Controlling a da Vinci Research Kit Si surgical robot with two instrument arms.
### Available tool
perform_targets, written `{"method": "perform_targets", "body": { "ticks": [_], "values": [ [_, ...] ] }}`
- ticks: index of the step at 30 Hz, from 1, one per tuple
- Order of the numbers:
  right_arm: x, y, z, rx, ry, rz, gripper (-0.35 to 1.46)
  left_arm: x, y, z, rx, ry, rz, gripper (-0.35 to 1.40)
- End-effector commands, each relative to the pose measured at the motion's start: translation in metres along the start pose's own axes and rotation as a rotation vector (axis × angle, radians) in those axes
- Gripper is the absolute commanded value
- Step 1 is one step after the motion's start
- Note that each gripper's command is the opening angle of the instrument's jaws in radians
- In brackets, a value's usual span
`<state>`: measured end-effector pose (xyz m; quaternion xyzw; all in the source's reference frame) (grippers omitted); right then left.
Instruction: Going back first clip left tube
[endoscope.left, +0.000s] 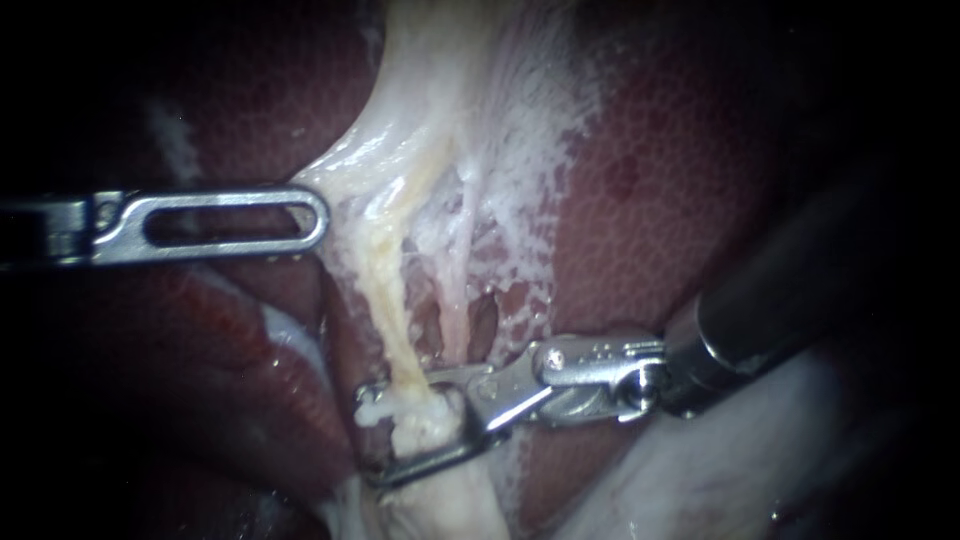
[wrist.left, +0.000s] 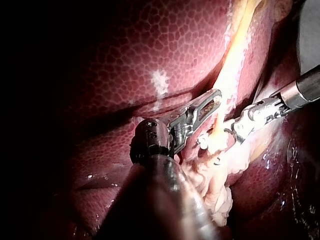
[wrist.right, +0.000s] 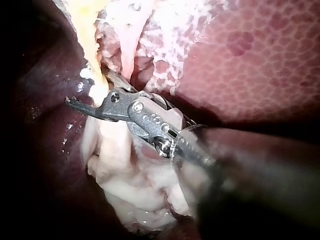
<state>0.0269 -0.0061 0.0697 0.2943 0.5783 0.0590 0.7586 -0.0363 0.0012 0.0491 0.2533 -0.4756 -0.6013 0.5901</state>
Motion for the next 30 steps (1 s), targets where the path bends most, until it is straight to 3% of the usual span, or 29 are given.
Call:
{"method": "perform_targets", "body": {
  "ticks": [1, 22, 30],
  "values": [
    [0.0002, 0.0001, -0.0003, -0.002, 0.001, -0.011, 0.59, 0.0, 0.0, 0.0, 0.0, 0.0, 0.0, -0.35],
    [0.0013, -0.0006, -0.0054, -0.003, 0.009, -0.022, 0.6, 0.0, 0.0004, 0.0001, 0.001, 0.0, 0.001, -0.35],
    [0.0025, -0.0015, -0.0097, -0.003, 0.015, 0.083, 0.6, 0.0003, 0.0009, 0.0003, 0.001, -0.001, 0.003, -0.35]
  ]
}}
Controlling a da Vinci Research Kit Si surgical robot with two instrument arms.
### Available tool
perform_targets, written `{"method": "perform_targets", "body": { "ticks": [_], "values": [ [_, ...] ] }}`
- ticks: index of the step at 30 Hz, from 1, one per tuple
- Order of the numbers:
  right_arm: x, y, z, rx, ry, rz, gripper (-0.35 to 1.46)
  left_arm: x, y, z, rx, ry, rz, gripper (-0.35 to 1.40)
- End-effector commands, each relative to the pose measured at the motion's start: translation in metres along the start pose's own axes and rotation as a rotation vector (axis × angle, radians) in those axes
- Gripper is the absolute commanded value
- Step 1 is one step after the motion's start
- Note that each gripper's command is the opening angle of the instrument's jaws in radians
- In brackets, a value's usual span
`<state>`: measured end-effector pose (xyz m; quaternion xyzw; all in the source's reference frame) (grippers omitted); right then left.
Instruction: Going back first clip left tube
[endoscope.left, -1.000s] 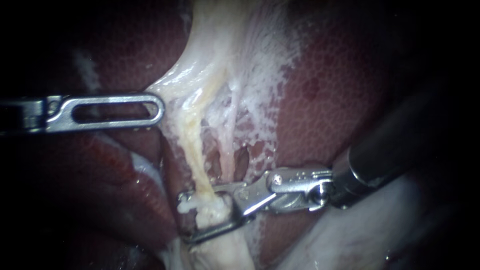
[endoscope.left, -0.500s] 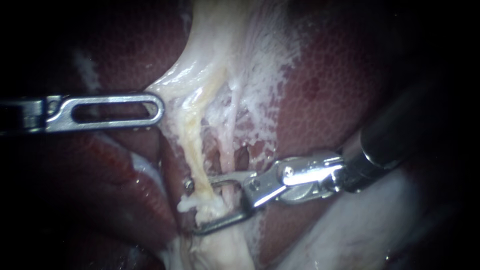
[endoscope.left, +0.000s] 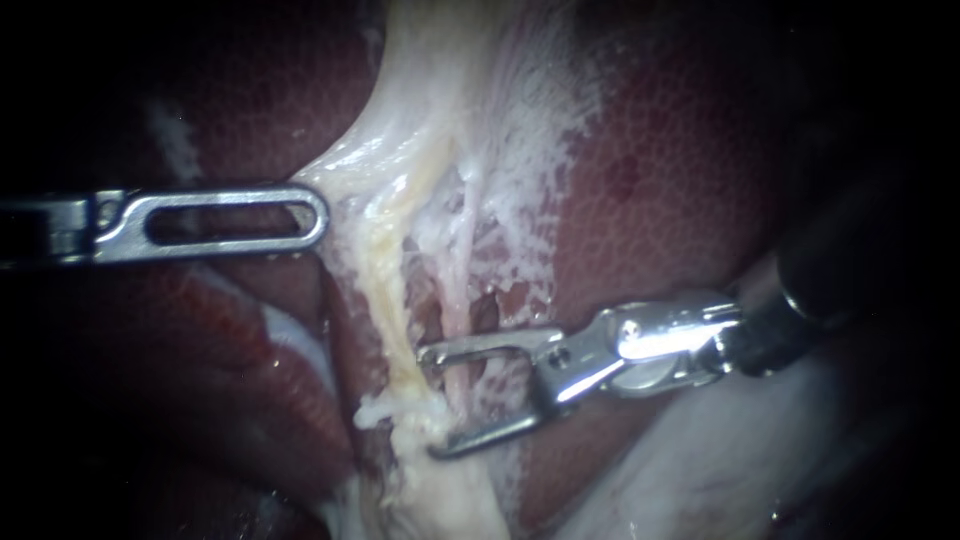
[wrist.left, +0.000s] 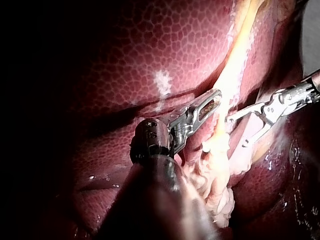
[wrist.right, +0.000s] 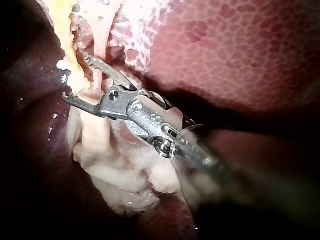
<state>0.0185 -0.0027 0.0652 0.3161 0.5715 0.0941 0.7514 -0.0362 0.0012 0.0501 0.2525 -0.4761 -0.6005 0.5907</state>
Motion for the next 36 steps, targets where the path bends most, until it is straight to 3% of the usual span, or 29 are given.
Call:
{"method": "perform_targets", "body": {
  "ticks": [1, 11, 17, 24, 36],
  "values": [
    [0.0002, 0.0, -0.0005, 0.002, -0.001, 0.007, 0.6, 0.0, 0.0, 0.0, 0.001, 0.0, 0.001, -0.35],
    [0.002, -0.0004, -0.0071, -0.054, 0.018, 0.049, 0.6, 0.0002, 0.0003, 0.0002, 0.0, -0.001, 0.002, -0.35],
    [0.0039, -0.0002, -0.0105, -0.078, 0.044, -0.013, 0.6, 0.0003, 0.0005, 0.0003, 0.0, -0.001, 0.003, -0.35],
    [0.0051, -0.0005, -0.012, -0.088, 0.045, -0.054, 0.6, 0.0005, 0.0009, 0.0004, 0.0, -0.002, 0.004, -0.35],
    [0.0052, -0.0006, -0.0123, -0.086, 0.048, -0.065, 0.6, 0.0006, 0.0008, 0.0006, 0.001, -0.006, 0.005, -0.35]
  ]
}}
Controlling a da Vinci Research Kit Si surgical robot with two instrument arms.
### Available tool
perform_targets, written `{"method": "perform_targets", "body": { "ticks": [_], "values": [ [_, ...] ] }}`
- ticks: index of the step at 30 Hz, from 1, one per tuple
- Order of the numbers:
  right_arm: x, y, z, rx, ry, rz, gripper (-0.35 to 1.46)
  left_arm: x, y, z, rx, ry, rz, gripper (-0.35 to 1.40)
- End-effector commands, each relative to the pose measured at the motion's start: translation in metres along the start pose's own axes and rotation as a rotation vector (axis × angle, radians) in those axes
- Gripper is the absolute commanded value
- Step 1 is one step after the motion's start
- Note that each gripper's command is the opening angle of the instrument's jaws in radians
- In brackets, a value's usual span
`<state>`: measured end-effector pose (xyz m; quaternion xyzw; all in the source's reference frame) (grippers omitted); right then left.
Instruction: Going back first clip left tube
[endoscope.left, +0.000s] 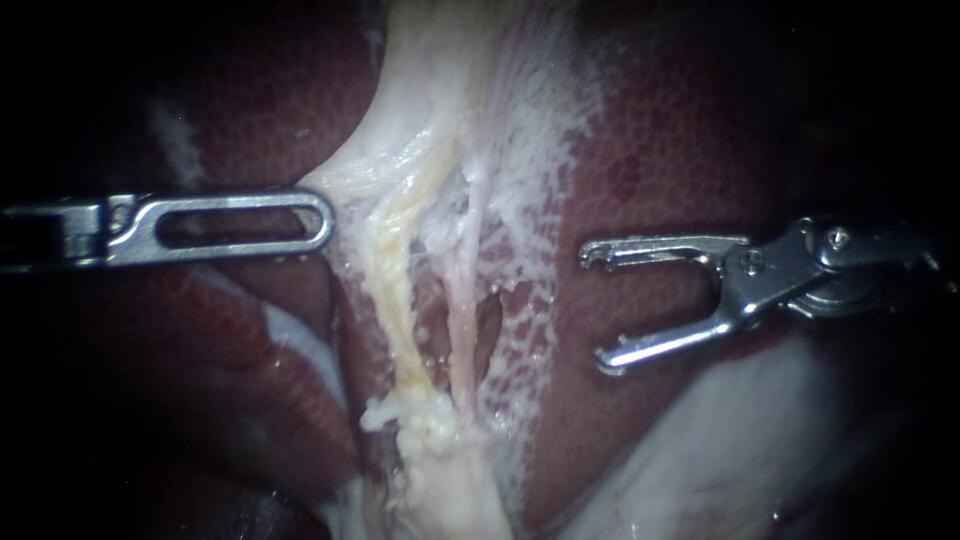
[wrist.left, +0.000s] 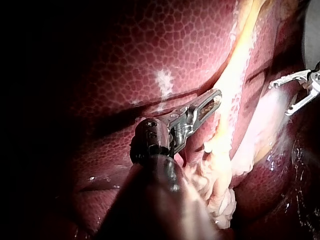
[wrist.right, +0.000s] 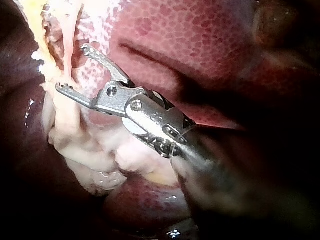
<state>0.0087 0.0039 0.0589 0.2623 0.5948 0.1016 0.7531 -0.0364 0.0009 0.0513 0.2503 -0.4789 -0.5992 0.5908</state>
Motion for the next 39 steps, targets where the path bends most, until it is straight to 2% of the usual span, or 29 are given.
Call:
{"method": "perform_targets", "body": {
  "ticks": [1, 4, 10, 18, 22, 39],
  "values": [
    [0.0001, 0.0, 0.0, 0.0, 0.0, 0.0, 0.6, 0.0001, 0.0, 0.0001, -0.002, -0.001, 0.0, -0.35],
    [0.0, -0.0001, -0.0002, 0.002, 0.0, -0.006, 0.6, 0.0003, 0.0, 0.0004, -0.003, -0.003, 0.001, -0.35],
    [0.0, -0.0001, -0.0005, 0.003, 0.0, -0.011, 0.6, 0.0022, 0.0004, 0.002, 0.016, 0.007, 0.016, -0.35],
    [0.0, -0.0001, -0.0007, 0.004, 0.0, -0.011, 0.6, 0.0053, 0.0023, 0.0048, 0.026, 0.025, 0.008, -0.35],
    [0.0, -0.0001, -0.0007, 0.004, 0.0, -0.017, 0.6, 0.0063, 0.0029, 0.0057, 0.03, 0.03, 0.008, -0.35],
    [0.0, -0.0002, -0.0008, 0.005, 0.0, -0.023, 0.6, 0.0067, 0.0028, 0.0063, 0.034, 0.033, 0.005, -0.35]
  ]
}}
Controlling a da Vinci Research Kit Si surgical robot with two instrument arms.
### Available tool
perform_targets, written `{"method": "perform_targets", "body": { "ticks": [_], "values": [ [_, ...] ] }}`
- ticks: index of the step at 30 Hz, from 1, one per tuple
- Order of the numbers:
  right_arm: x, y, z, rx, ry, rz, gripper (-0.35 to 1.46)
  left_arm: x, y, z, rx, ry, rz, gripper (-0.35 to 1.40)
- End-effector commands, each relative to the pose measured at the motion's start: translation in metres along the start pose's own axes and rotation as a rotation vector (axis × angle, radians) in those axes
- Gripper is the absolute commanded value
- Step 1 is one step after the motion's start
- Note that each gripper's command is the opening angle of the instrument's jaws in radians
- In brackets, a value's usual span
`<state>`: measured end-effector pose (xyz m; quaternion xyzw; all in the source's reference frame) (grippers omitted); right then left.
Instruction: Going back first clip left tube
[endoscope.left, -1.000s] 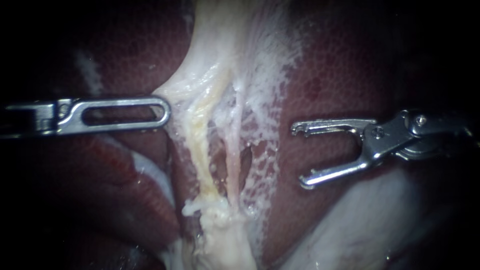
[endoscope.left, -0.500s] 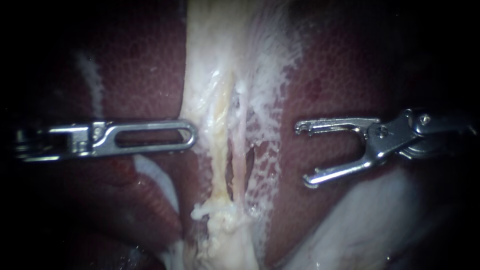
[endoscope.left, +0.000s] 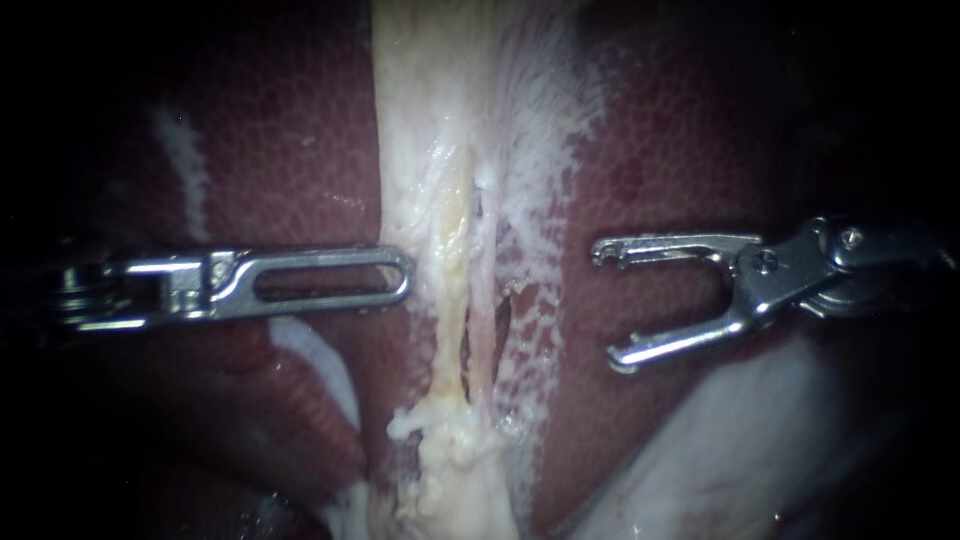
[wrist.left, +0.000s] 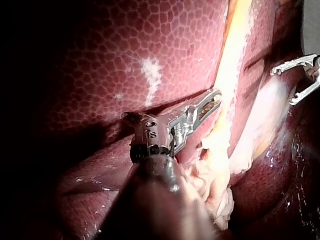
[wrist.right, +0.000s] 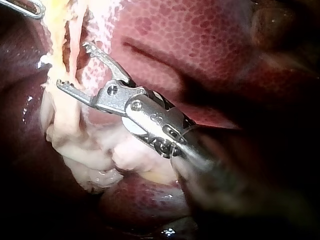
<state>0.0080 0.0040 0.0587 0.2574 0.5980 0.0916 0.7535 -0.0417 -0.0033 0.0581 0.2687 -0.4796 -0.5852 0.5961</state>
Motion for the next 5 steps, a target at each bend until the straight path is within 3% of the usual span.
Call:
{"method": "perform_targets", "body": {
  "ticks": [1, 5],
  "values": [
    [0.0, 0.0, 0.0, 0.0, 0.0, 0.0, 0.6, 0.0, 0.0, 0.0, 0.001, -0.001, -0.001, -0.35],
    [0.0, 0.0, 0.0, 0.0, 0.0, 0.0, 0.6, 0.0, 0.0, 0.0, 0.001, -0.001, -0.001, -0.35]
  ]
}}
